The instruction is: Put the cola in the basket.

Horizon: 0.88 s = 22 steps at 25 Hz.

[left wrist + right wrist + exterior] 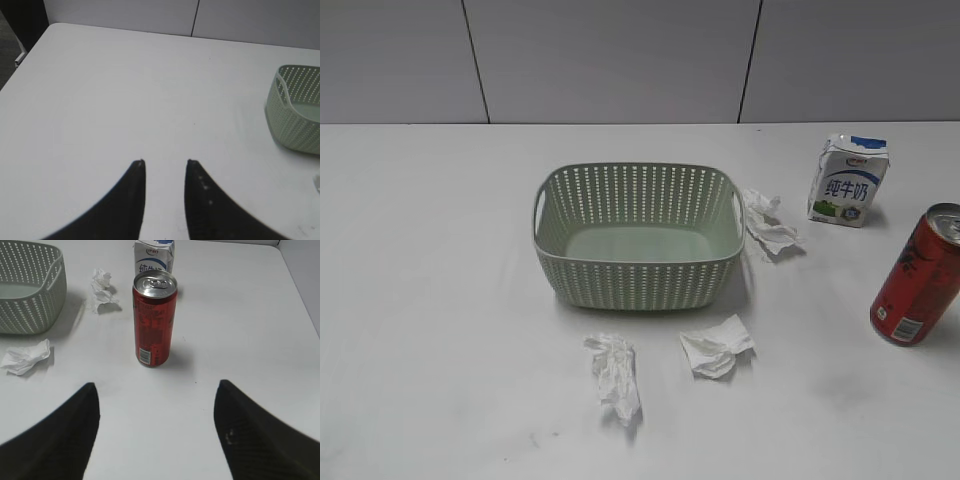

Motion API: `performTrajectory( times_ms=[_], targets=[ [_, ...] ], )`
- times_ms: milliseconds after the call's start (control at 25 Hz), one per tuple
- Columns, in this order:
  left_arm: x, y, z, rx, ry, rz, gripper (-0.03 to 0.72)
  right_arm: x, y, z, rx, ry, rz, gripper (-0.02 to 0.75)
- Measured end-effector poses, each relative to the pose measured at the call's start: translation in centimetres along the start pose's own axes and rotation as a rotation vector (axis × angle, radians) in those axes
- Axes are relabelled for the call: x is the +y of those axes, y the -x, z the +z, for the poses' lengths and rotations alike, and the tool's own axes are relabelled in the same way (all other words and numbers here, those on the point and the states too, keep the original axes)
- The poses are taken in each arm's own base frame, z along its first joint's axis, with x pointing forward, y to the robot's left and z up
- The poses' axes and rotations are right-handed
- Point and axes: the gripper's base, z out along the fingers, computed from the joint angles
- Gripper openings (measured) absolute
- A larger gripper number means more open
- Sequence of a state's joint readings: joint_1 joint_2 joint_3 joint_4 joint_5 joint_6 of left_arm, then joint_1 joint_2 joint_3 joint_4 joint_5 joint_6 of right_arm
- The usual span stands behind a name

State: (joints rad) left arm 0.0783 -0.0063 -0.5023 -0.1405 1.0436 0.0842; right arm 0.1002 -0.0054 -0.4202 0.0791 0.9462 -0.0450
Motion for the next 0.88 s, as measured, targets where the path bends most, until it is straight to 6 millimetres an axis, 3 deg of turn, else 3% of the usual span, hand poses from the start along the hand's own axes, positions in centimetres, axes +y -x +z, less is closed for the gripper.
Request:
performTrajectory(
  times_ms=[480, 680, 880],
  targets=[
    [0.0, 0.0, 0.0, 0.000, 0.000, 0.000, 0.217, 0.0, 0.5, -0.3, -0.037, -0.001, -0.001, 0.548],
    [0.0, 0.0, 0.0, 0.000, 0.000, 0.000, 0.217, 0.0, 2.5, -0.5, -0.110, -0.004, 0.001, 0.650],
    [0.0, 0.0, 0.0, 0.000, 0.000, 0.000, 0.217, -0.1, 5.2, 1.2, -0.025, 0.000, 0.050, 0.673]
  ],
)
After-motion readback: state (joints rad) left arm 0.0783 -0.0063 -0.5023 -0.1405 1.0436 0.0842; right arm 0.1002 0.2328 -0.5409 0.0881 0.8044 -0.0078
